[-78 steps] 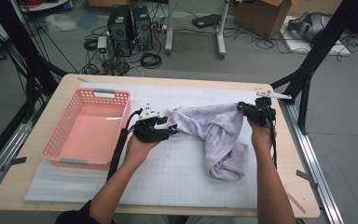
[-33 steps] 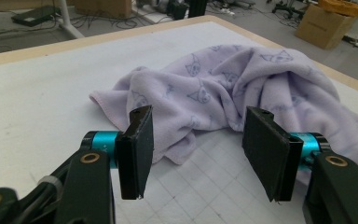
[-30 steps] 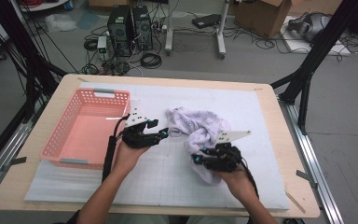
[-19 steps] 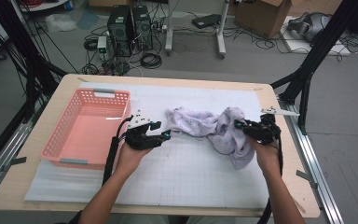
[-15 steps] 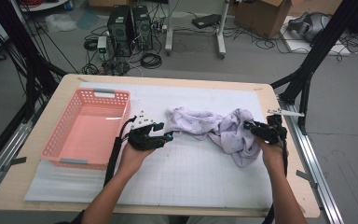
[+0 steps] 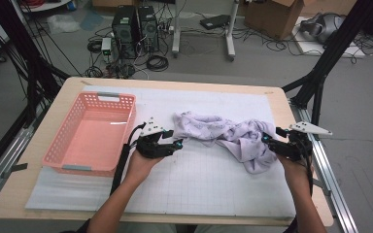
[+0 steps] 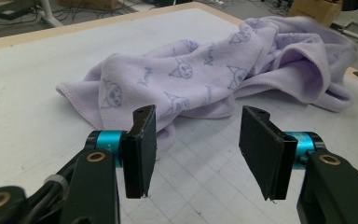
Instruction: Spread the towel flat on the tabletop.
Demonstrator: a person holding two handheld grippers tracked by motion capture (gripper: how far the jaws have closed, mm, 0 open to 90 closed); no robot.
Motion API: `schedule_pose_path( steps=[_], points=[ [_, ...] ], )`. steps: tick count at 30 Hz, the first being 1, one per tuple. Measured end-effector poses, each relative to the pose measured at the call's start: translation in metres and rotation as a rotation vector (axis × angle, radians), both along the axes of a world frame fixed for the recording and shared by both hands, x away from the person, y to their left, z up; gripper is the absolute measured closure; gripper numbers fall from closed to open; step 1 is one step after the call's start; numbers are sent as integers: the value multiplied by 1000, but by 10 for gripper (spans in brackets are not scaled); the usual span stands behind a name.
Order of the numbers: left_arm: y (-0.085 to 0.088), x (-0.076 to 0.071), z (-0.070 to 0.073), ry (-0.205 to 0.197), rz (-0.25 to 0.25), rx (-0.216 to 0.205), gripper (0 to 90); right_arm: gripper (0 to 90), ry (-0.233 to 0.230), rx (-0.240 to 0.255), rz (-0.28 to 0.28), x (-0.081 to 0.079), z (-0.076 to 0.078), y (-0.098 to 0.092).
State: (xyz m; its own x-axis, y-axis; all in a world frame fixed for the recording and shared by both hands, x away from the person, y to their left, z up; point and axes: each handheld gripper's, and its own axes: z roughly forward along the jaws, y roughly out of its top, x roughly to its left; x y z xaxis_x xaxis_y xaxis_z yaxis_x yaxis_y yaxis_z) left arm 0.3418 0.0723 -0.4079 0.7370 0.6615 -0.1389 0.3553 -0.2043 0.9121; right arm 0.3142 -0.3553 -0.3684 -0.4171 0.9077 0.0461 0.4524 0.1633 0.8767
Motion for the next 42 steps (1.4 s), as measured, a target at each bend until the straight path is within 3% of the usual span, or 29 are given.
schedule_pose_path(
  steps=[2, 6, 8, 11, 13, 15, 17, 18, 24, 28, 30, 31, 33, 36, 37, 39, 42],
  points=[
    [0, 0, 0, 2, -1, -2, 464, 447, 40, -19, 75, -4, -4, 12],
    [1, -2, 0, 2, -4, 3, 465, 466, 135, -119, 176, -1, -31, 41],
    [2, -3, 0, 0, -4, 5, 464, 473, 186, -161, 177, 6, -46, 51],
    [4, -5, 1, 0, -7, 5, 464, 604, 252, -218, 146, 17, -65, 60],
    [4, -7, 1, -6, -12, 9, 465, 701, 228, -221, 113, 16, -66, 64],
    [5, -8, 1, -10, -14, 12, 465, 807, 229, -181, 148, 13, -64, 65],
    [6, -9, 1, -12, -12, 13, 465, 819, 252, -136, 230, 9, -61, 72],
    [6, -9, 1, -14, -13, 12, 465, 819, 259, -142, 263, 7, -61, 79],
    [12, -12, 2, -17, -11, 29, 465, 821, 257, -41, 483, -6, -50, 123],
    [15, -12, 1, -17, -9, 24, 465, 819, 273, 104, 626, -8, -37, 139],
    [15, -13, 1, -17, -9, 27, 465, 814, 281, 158, 671, -9, -30, 144],
    [15, -13, 1, -17, -10, 31, 466, 809, 274, 165, 675, -9, -27, 144],
    [14, -14, 1, -18, -17, 32, 466, 799, 237, 129, 634, -5, -23, 140],
    [10, -15, 0, -22, -37, 40, 468, 760, 207, 42, 462, 3, -22, 126],
    [7, -15, -1, -22, -48, 42, 468, 708, 190, 26, 404, 5, -22, 120],
    [2, -15, -1, -27, -69, 61, 463, 611, 165, 58, 316, 7, -22, 105],
    [-6, -14, -2, -28, -98, 83, 449, 600, 131, 107, 255, 1, -18, 83]
  ],
)
